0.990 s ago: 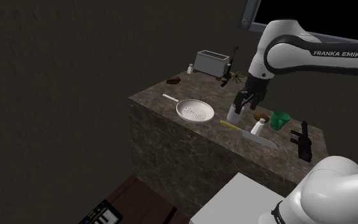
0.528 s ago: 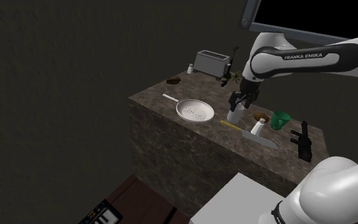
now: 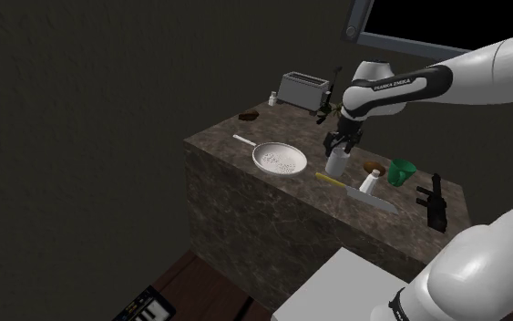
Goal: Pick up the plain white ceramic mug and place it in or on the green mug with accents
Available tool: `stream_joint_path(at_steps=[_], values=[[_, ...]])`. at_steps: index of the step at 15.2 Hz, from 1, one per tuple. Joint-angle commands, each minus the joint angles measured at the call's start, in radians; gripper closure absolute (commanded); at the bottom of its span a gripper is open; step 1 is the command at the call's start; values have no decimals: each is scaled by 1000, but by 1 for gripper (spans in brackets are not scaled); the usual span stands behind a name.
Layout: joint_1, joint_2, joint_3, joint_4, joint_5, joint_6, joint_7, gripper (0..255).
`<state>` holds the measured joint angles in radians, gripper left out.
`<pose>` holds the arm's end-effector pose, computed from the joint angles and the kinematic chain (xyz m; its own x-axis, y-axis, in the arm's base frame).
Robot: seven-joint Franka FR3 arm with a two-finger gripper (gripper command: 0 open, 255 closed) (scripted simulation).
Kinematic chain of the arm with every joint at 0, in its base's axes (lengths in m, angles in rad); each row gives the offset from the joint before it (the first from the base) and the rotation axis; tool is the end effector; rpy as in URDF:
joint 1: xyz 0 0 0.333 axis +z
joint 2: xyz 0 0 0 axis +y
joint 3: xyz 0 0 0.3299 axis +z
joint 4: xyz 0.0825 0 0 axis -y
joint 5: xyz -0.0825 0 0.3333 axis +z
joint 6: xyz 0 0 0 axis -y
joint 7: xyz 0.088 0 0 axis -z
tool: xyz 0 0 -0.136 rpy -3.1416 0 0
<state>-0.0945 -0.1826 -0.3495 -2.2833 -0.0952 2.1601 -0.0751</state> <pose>0.4000 -0.2017 0.4394 0.9502 -0.3081 0.0480 -0.3094 -0.9506 0.0231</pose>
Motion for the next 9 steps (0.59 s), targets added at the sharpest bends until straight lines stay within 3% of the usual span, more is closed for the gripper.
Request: stream_joint_path(at_steps=[1,6,9], values=[[-8,68,-23,40,23,35,-30,0],[-36,254,-64,165,113,101,-114,0],[-42,284,-63,165,129,129,-126,0]])
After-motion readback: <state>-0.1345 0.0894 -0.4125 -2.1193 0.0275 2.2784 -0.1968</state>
